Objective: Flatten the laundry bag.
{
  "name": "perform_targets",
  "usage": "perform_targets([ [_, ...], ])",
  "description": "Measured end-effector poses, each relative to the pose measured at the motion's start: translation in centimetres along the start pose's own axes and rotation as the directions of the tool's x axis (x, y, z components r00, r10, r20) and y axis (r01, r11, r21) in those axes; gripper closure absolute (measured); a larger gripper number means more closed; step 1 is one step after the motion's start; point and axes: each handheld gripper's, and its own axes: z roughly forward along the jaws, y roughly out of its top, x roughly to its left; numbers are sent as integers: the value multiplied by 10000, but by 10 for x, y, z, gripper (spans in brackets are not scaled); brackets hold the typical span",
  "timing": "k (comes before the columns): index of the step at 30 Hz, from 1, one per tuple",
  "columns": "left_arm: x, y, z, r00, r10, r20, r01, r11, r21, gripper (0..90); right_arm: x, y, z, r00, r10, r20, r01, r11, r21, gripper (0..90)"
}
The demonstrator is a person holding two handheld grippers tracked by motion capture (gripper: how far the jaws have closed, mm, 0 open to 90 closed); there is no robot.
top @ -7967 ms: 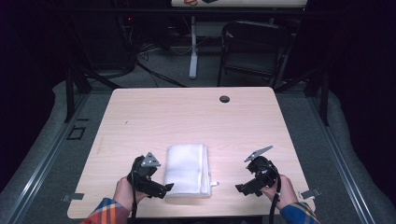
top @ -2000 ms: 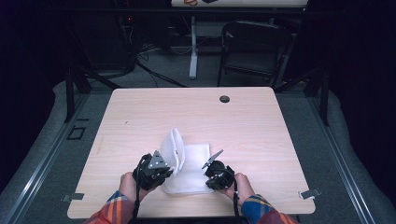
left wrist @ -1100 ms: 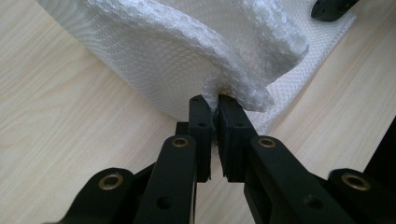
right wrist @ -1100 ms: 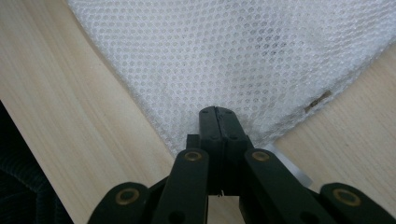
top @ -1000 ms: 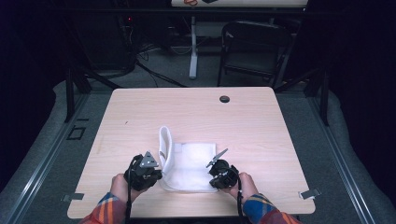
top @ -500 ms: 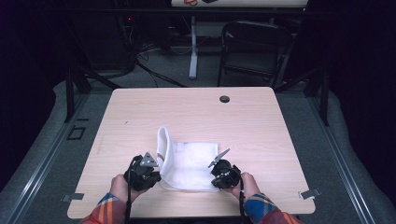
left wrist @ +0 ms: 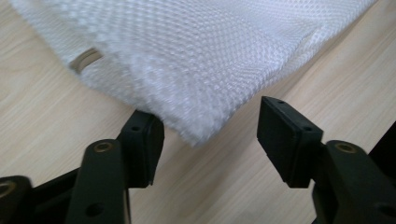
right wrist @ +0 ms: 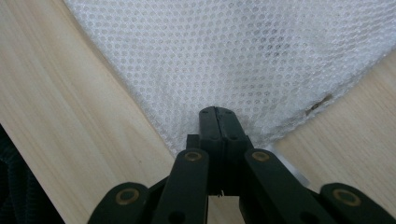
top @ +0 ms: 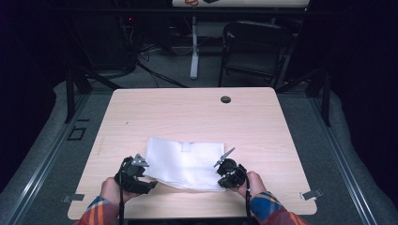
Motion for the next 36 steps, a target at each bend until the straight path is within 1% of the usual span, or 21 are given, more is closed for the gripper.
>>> perform_targets([
  [2, 4, -4, -3, 9997, -213, -72, 212, 9997, -75, 360, -2, -1, 0, 10000, 27, -6, -27, 10000, -32, 900],
  [4, 9, -7, -5, 9990, -440, -115, 438, 9990, -116, 322, -3, -1, -1, 9999, 8, 118, -9, 9999, 109, 900],
  [6, 12, -9, -7, 9977, -645, -184, 642, 9978, -170, 294, -5, -2, -1, 10000, 30, 54, -30, 10000, 88, 900],
  [8, 14, -10, -8, 9970, -730, -257, 725, 9972, -196, 283, -5, -3, -2, 9998, 162, 66, -162, 9999, 25, 900],
  [9, 15, -11, -9, 9966, -755, -328, 746, 9969, -258, 272, -6, -3, -2, 9999, 66, 116, -68, 9999, 125, 900],
  [10, 15, -10, -9, 9964, -764, -360, 754, 9968, -277, 264, -7, -3, -2, 9999, 129, 100, -130, 9999, 75, 900],
  [12, 15, -10, -11, 9957, -804, -454, 786, 9961, -412, 251, -9, -3, -4, 9999, -22, 170, 17, 9997, 260, 900],
  [14, 14, -9, -12, 9952, -785, -579, 758, 9960, -482, 237, -9, -4, -4, 9999, 51, 157, -55, 9997, 232, 900],
  [16, 15, -9, -12, 9942, -881, -615, 848, 9949, -545, 216, -11, -5, -5, 9998, 108, 160, -112, 9995, 285, 900],
  [19, 15, -9, -13, 9941, -879, -639, 837, 9943, -656, 197, -13, -7, -6, 9998, 169, 130, -174, 9991, 375, 900],
  [20, 15, -8, -13, 9942, -873, -622, 827, 9939, -726, 188, -14, -8, -6, 9997, 236, 75, -238, 9992, 314, 900],
  [21, 14, -8, -13, 9946, -790, -676, 737, 9942, -786, 185, -14, -8, -7, 9999, 156, 72, -158, 9991, 394, 900],
  [24, 13, -8, -12, 9952, -745, -640, 693, 9944, -803, 173, -15, -9, -7, 9998, 193, 111, -197, 9990, 411, 900],
  [25, 13, -7, -12, 9953, -729, -641, 677, 9945, -796, 173, -14, -10, -6, 9994, 322, 92, -324, 9991, 276, 900],
  [27, 13, -7, -11, 9954, -699, -650, 646, 9947, -804, 166, -15, -11, -8, 9997, 194, 129, -201, 9985, 501, 900],
  [29, 13, -7, -11, 9954, -676, -673, 621, 9948, -811, 165, -16, -13, -9, 9998, 196, 100, -201, 9985, 516, 900],
  [30, 13, -7, -11, 9954, -675, -680, 619, 9947, -819, 164, -16, -13, -9, 9997, 248, -6, -248, 9985, 480, 900],
  [31, 13, -7, -11, 9953, -674, -701, 614, 9945, -844, 163, -16, -13, -10, 9999, 143, 65, -146, 9982, 577, 900],
  [33, 13, -6, -12, 9954, -666, -685, 601, 9939, -928, 162, -16, -12, -11, 9999, 126, 18, -127, 9990, 439, 838],
  [34, 12, -6, -12, 9953, -704, -671, 636, 9931, -985, 162, -15, -12, -12, 9998, 140, 135, -144, 9994, 324, 808],
  [36, 12, -5, -13, 9960, -634, -623, 567, 9930, -1033, 159, -14, -11, -16, 9998, 150, 110, -151, 9998, 160, 718],
])
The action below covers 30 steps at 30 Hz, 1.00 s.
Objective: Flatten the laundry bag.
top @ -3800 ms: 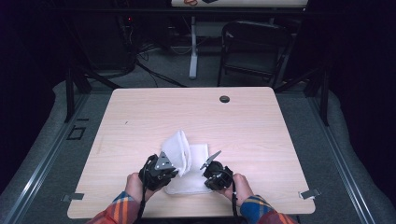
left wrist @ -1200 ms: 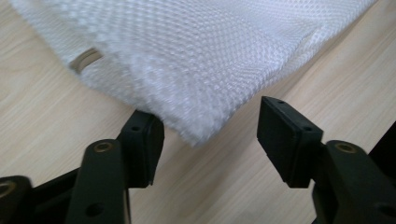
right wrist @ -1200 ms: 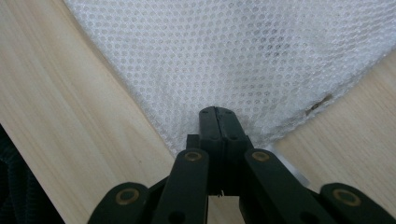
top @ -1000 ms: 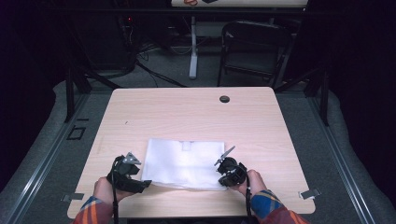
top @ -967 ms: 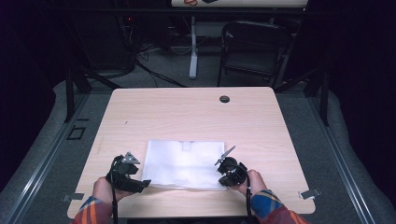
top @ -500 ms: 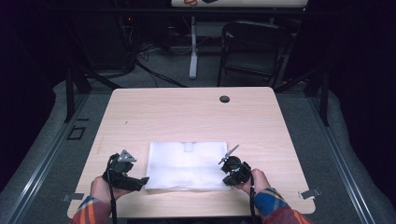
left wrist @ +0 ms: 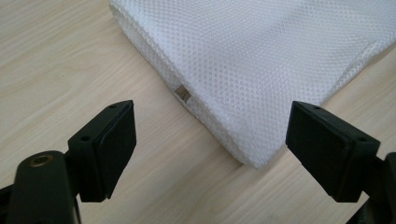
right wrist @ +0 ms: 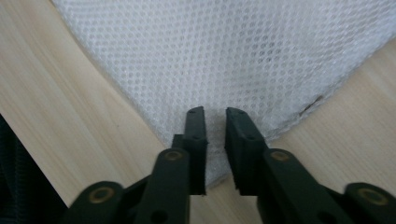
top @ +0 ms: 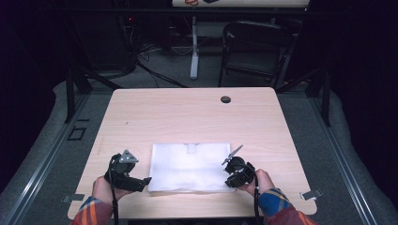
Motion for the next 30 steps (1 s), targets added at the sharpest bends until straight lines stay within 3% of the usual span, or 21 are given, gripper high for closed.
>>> perform_targets([
  [1, -1, 0, 0, 10000, 12, 0, -12, 10000, -35, 157, 1, 0, 0, 9999, 123, -75, -125, 9996, -238, 661],
  [2, -1, 1, 1, 10000, 72, 12, -72, 10000, -32, 157, 1, 1, -3, 10000, -42, -45, 42, 9999, -108, 597],
  [8, -2, 5, 4, 9998, 144, 119, -143, 9998, -107, 153, 3, 1, -11, 9999, 4, 122, 1, 9991, -431, 232],
  [14, -3, 8, 7, 9996, 178, 236, -175, 9997, -150, 149, 3, -3, -20, 9993, 167, 321, -140, 9963, -845, 56],
  [18, -6, 10, 8, 9991, 338, 272, -332, 9992, -212, 149, 3, -7, -26, 9995, 216, 227, -193, 9951, -973, 0],
  [24, -8, 15, 13, 9983, 354, 458, -340, 9990, -306, 150, 0, -14, -33, 9989, 262, 378, -213, 9921, -1238, 0],
  [30, -18, 21, 17, 9957, 658, 649, -635, 9973, -373, 152, 1, -15, -31, 9989, 272, 389, -222, 9920, -1239, 16],
])
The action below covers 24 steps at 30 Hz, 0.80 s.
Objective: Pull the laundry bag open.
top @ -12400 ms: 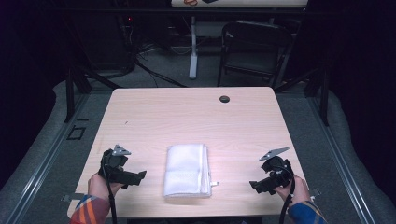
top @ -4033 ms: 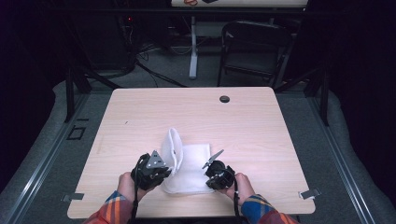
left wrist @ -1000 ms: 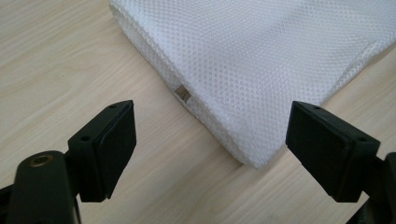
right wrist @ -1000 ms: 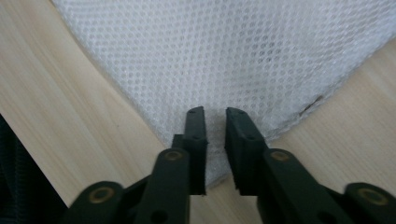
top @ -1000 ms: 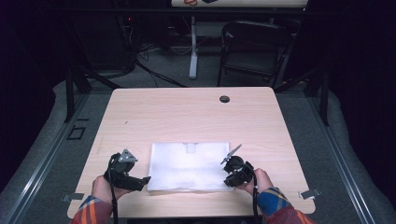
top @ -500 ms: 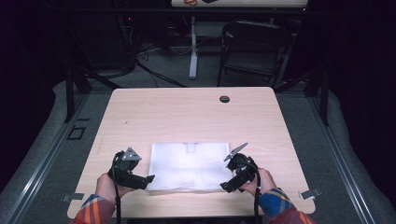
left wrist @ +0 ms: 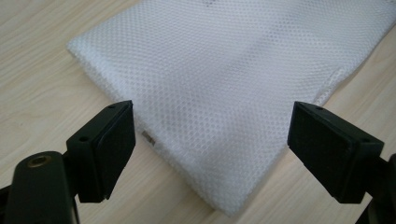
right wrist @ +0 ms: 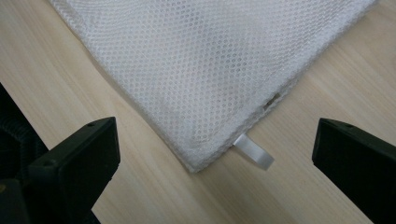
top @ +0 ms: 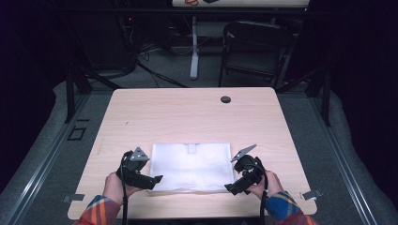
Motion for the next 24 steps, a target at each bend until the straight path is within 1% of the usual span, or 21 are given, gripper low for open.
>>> perform_targets([
  [1, -2, 1, 1, 9999, 98, 52, -98, 9999, -24, 153, 1, 0, 1, 10000, -5, -72, 5, 10000, -3, 20],
  [2, -4, 2, 2, 9998, 128, 128, -128, 9999, -30, 154, 0, 1, 1, 10000, -58, -30, 58, 10000, 68, 28],
  [4, -6, 2, 5, 9992, 182, 358, -183, 9998, 5, 155, 0, 2, 3, 9999, -55, -110, 56, 10000, 79, 42],
  [5, -8, 3, 6, 9988, 233, 434, -235, 9997, 54, 156, 1, 2, 4, 9998, 15, -193, -15, 10000, -26, 51],
  [6, -10, 3, 8, 9988, 270, 420, -273, 9996, 46, 157, 1, 2, 4, 9999, 31, -139, -29, 9999, 106, 57],
  [7, -12, 3, 9, 9985, 345, 421, -348, 9994, 60, 160, 2, 2, 5, 9998, 62, -202, -61, 10000, 55, 58],
  [8, -13, 4, 10, 9976, 411, 558, -420, 9990, 150, 162, 2, 3, 6, 9998, -28, -214, 30, 10000, 94, 62],
  [9, -15, 4, 12, 9972, 460, 582, -468, 9988, 118, 163, 4, 3, 7, 9997, 59, -231, -59, 10000, -20, 67],
  [10, -17, 5, 13, 9966, 515, 640, -526, 9985, 163, 168, 4, 4, 7, 9998, -86, -198, 89, 9998, 151, 73],
  [12, -22, 6, 17, 9942, 684, 827, -710, 9971, 290, 178, 5, 4, 8, 9997, -100, -221, 102, 9999, 93, 85],
  [14, -27, 8, 22, 9924, 907, 837, -944, 9947, 415, 192, 5, 5, 9, 9996, -172, -220, 177, 9996, 207, 106],
  [15, -29, 8, 24, 9913, 938, 928, -980, 9943, 423, 194, 5, 6, 9, 9996, -141, -259, 147, 9997, 215, 110],
  [17, -32, 10, 28, 9885, 1140, 993, -1195, 9915, 512, 214, 6, 6, 10, 9994, -184, -280, 190, 9996, 217, 116],
  [18, -33, 11, 30, 9879, 1154, 1040, -1217, 9909, 569, 224, 7, 6, 11, 9996, -79, -278, 81, 9999, 80, 120],
  [19, -34, 11, 32, 9873, 1185, 1059, -1257, 9900, 646, 232, 7, 7, 10, 9994, -220, -255, 227, 9994, 244, 128],
  [20, -35, 12, 35, 9858, 1250, 1125, -1335, 9884, 719, 245, 7, 7, 11, 9994, -154, -316, 160, 9997, 188, 129],
  [21, -36, 13, 37, 9840, 1314, 1205, -1413, 9869, 781, 261, 7, 7, 11, 9994, -187, -307, 195, 9995, 244, 131],
  [22, -37, 13, 39, 9833, 1366, 1205, -1468, 9859, 807, 273, 7, 6, 12, 9991, -179, -376, 186, 9997, 186, 134],
  [23, -39, 14, 41, 9813, 1449, 1265, -1562, 9841, 848, 284, 7, 7, 11, 9994, -237, -267, 245, 9992, 312, 136],
  [24, -41, 14, 44, 9797, 1554, 1266, -1671, 9820, 878, 294, 7, 6, 12, 9994, -205, -263, 212, 9993, 296, 139],
])
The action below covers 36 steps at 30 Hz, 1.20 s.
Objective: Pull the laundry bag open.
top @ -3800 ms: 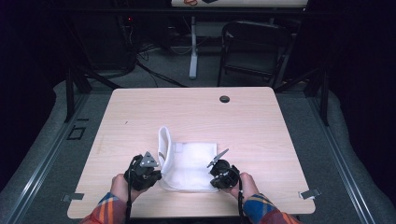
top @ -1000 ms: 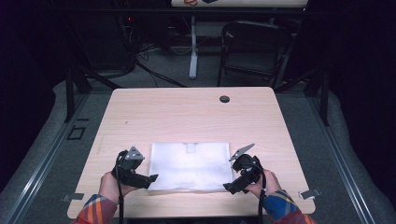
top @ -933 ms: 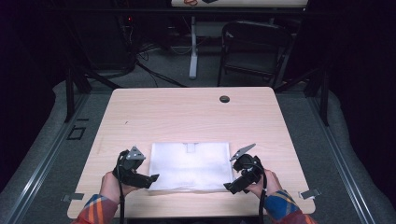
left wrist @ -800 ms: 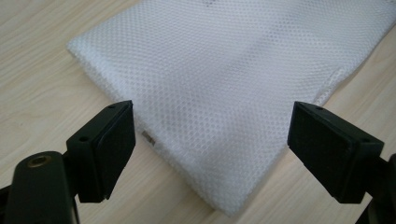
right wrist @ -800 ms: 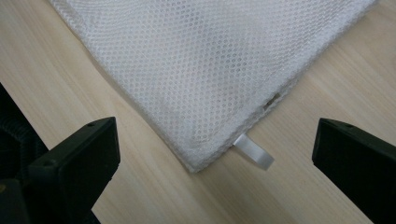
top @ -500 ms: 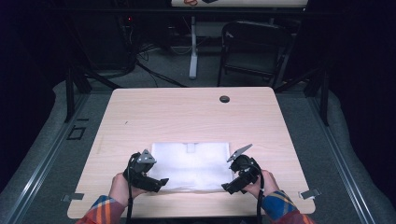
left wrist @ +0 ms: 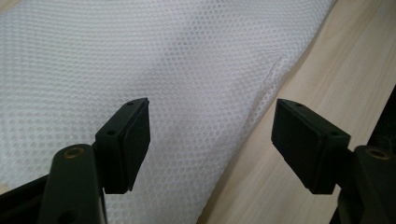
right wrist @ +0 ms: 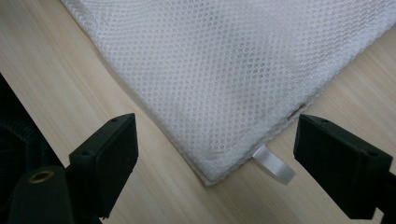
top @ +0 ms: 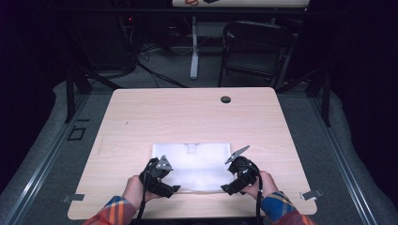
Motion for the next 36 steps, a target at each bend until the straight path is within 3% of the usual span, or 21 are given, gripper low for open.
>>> perform_targets([
  [12, -13, 14, 25, 9942, 999, 404, -1023, 9926, 651, 500, -1, -1, 2, 10000, 81, -18, -81, 10000, -4, 167],
  [20, -15, 16, 34, 9934, 1132, 195, -1147, 9866, 1161, 600, 0, 0, 3, 10000, 57, 34, -57, 10000, 11, 200],
  [24, -15, 16, 35, 9919, 1190, 439, -1230, 9870, 1032, 679, 0, 0, 3, 10000, 30, 69, -30, 10000, 31, 227],
  [30, -15, 16, 37, 9909, 1293, 373, -1324, 9866, 959, 787, 2, 0, 3, 10000, 31, 49, -30, 9999, -124, 261],
  [36, -14, 16, 34, 9912, 1286, 309, -1305, 9889, 717, 865, 7, 1, 3, 9999, -107, -27, 106, 9997, -220, 397],
])
